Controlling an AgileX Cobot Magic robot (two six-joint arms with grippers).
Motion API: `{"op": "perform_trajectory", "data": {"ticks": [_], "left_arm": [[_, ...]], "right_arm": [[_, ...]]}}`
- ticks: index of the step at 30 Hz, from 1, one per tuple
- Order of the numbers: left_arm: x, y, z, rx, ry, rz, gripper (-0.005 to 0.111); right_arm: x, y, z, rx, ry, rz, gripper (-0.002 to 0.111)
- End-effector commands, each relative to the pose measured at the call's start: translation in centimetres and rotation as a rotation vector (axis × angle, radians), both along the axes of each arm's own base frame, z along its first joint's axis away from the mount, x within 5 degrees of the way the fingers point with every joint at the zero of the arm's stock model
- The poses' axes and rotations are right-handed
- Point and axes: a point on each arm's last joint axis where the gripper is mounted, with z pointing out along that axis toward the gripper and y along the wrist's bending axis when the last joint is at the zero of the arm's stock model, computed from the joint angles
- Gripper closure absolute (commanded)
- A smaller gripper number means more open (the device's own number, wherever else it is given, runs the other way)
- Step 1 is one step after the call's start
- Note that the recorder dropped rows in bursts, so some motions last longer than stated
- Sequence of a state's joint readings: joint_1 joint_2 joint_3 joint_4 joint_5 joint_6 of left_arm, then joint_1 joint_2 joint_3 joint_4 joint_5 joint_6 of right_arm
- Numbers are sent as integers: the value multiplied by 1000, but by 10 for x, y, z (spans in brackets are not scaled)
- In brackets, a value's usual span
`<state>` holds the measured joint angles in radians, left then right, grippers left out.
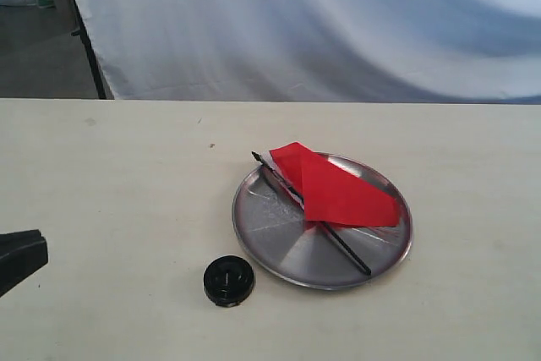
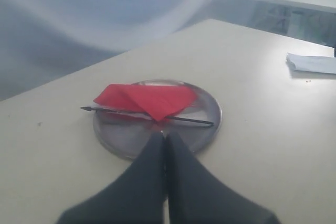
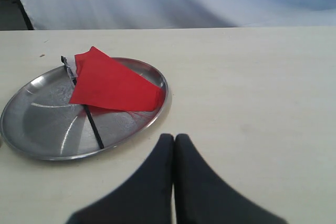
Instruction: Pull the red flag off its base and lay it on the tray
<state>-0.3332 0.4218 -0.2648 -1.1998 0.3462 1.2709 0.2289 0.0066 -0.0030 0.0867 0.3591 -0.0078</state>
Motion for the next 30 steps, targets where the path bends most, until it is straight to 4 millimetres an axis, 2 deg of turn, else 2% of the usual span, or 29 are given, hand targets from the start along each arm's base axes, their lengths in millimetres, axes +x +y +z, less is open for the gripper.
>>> {"op": "perform_trajectory", "data": {"ticks": [1, 7, 11, 17, 21, 22, 24, 30], "left_arm": [[-9, 7, -16, -26, -26, 51, 107], [-20, 17, -45, -38, -66, 110, 107], [-26, 21, -55, -51, -103, 130, 107], [-27, 21, -57, -54, -119, 130, 107], [-28, 21, -59, -102, -66, 136, 107], [-27, 24, -63, -71, -29, 167, 107], [-24, 30, -67, -129, 49, 252, 107], [-21, 34, -62, -184, -8, 308, 107]], "right_arm": [[0, 0, -1, -5, -3, -5, 109], [0, 0, -1, -5, -3, -5, 109], [0, 0, -1, -5, -3, -5, 109], [0, 0, -1, -5, -3, -5, 109], [0, 0, -1, -5, -3, -5, 109], [0, 0, -1, -5, -3, -5, 109], [0, 0, -1, -5, -3, -5, 109], [0, 0, -1, -5, -3, -5, 109]]}}
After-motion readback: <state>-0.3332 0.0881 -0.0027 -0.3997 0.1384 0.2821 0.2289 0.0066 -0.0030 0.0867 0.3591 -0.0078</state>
